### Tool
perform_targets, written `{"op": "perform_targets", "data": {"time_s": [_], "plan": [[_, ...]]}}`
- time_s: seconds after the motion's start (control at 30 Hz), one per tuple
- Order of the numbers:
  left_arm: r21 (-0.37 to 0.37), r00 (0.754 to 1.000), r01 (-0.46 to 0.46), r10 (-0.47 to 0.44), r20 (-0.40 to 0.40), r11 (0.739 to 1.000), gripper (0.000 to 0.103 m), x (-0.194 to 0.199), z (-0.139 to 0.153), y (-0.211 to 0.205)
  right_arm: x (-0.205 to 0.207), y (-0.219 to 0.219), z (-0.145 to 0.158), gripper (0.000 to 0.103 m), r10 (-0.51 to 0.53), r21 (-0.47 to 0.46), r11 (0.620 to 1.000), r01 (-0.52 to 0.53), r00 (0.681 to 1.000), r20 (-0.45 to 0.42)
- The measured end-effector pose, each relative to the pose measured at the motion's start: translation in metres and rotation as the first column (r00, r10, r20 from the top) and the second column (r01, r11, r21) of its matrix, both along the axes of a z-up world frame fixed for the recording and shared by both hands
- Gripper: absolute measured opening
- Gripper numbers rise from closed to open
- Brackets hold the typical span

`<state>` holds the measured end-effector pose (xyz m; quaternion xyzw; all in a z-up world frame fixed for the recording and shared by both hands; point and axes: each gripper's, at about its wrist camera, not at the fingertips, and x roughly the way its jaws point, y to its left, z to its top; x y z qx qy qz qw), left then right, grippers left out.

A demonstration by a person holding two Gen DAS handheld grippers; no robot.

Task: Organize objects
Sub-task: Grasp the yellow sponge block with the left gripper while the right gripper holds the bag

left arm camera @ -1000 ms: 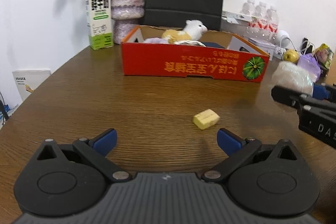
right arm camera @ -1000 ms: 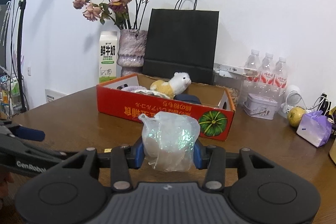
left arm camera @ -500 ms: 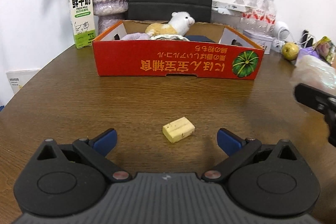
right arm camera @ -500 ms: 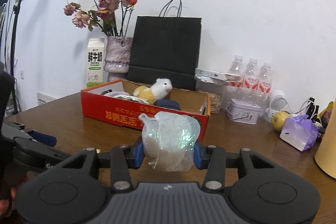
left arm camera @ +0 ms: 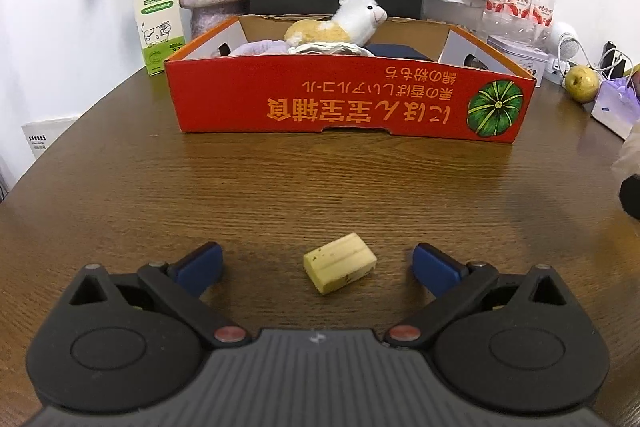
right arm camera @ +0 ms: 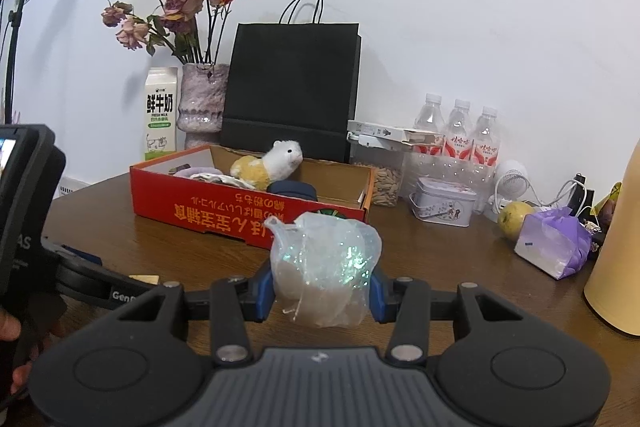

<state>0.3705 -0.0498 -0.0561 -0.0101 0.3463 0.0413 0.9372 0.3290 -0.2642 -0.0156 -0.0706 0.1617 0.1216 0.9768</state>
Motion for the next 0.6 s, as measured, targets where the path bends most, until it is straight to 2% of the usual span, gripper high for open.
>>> {"op": "perform_targets", "data": {"time_s": [0.1, 0.17, 0.2, 0.23, 0.27, 0.37, 0.6], "plan": [[-0.003, 1.0, 0.003, -0.003, 0.011, 1.0, 0.097, 0.001, 0.0, -0.002, 0.0, 0.001, -0.001, 0.044, 0.0, -0.002, 1.0, 0.0, 1.0, -0.002], [0.001, 1.0, 0.014, -0.014, 0.024, 1.0, 0.086, 0.0, 0.002, -0.005, 0.001, 0.002, -0.002, 0.044, -0.001, -0.007, 1.0, 0.001, 1.0, -0.005], [0.002, 0.999, 0.021, -0.021, 0.034, 1.0, 0.072, -0.001, 0.003, -0.006, 0.001, 0.002, -0.002, 0.044, -0.001, -0.007, 1.0, 0.001, 1.0, -0.005], [0.001, 0.999, 0.031, -0.031, 0.043, 1.0, 0.05, -0.002, 0.004, -0.007, 0.001, 0.003, -0.003, 0.044, -0.001, -0.01, 1.0, 0.001, 1.0, -0.006], [-0.001, 0.998, 0.045, -0.044, 0.05, 0.999, 0.038, -0.003, 0.005, -0.008, 0.001, 0.003, -0.003, 0.044, -0.001, -0.012, 1.0, 0.001, 1.0, -0.008], [0.025, 0.995, 0.075, -0.076, 0.059, 0.997, 0.035, -0.006, 0.006, -0.012, 0.001, 0.004, -0.004, 0.044, -0.002, -0.017, 1.0, 0.001, 1.0, -0.01], [0.046, 0.992, 0.073, -0.078, 0.098, 0.996, 0.035, -0.017, 0.01, -0.011, 0.001, 0.005, -0.005, 0.044, 0.001, -0.019, 1.0, -0.001, 1.0, -0.006]]}}
